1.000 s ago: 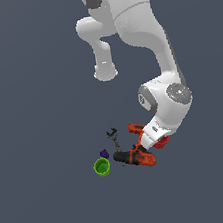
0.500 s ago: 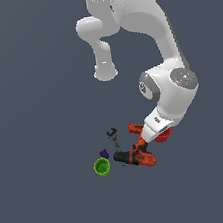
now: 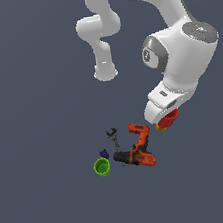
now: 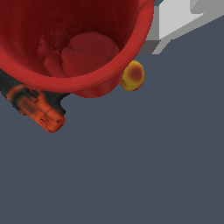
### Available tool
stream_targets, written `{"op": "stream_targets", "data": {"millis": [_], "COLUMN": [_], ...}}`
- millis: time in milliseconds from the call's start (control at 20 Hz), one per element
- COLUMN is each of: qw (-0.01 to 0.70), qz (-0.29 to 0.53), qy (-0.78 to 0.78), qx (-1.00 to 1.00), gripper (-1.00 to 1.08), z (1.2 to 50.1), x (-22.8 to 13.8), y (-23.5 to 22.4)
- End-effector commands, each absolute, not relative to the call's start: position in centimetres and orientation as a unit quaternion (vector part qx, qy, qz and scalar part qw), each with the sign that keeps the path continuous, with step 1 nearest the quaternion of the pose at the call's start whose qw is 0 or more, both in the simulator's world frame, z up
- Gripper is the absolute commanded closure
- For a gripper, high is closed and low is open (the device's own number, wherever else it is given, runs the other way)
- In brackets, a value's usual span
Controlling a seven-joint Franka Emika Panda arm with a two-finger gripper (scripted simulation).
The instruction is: Pick up a designated object from a clutter of objects.
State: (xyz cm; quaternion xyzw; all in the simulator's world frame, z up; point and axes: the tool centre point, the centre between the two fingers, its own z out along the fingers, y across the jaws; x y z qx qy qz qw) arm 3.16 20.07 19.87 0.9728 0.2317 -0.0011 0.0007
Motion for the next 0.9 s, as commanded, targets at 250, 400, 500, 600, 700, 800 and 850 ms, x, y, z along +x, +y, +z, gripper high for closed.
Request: {"op": "stream_targets", "data": {"millis": [250,400,500,600,700,800,850], "qw": [0.000,0.000,0.000,0.000,0.000,0.000,0.000], "qz": [0.000,0.000,0.000,0.000,0.000,0.000,0.000], "qy": [0.232,0.232,0.232,0.232,0.232,0.232,0.232], "qx": [0.973,0.973,0.973,0.973,0.973,0.973,0.973], "gripper": [1.08,1.08,1.08,1.08,1.08,1.08,1.08], "z": [29.1,32.6,34.7,36.8,38.5,40.1,40.7], "x": [1.7,1.2,0.9,0.7,0.5,0.3,0.3], "y": [20.5,20.6,20.7,20.8,20.9,20.9,20.9]}}
